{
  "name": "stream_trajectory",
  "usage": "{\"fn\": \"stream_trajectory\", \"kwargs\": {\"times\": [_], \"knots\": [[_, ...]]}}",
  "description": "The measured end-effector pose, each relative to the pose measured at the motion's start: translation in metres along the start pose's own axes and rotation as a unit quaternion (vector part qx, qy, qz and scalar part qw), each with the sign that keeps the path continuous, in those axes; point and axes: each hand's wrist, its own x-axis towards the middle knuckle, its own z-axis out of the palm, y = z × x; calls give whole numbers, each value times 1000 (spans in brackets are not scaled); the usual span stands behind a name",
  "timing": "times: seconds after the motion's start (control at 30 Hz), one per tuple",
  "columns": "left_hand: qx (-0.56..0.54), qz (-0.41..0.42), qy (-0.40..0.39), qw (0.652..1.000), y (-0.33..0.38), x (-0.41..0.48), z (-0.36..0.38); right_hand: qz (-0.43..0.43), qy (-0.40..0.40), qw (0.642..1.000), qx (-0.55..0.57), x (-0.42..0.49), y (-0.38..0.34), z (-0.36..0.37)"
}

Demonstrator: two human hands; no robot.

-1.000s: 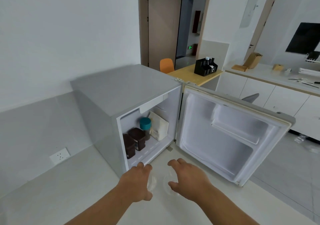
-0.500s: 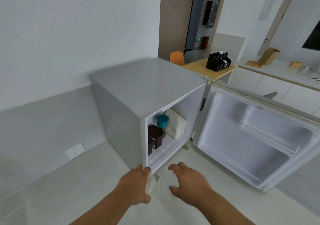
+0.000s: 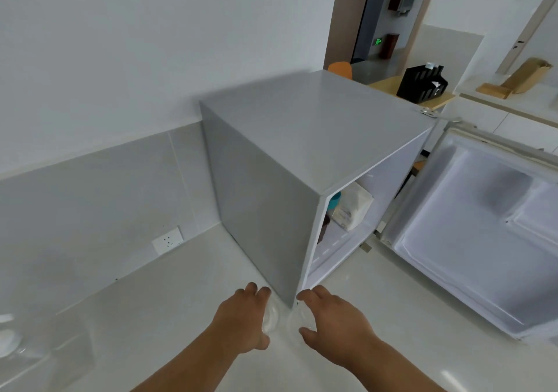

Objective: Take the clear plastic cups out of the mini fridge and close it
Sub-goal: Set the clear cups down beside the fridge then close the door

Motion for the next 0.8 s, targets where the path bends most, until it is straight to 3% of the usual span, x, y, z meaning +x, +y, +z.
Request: {"fn": "stream_trajectory", "kwargs": {"times": [0.8], "knots": [[18, 44, -36, 998, -100, 106, 46, 73, -38, 997, 6, 86, -44, 90]]}}
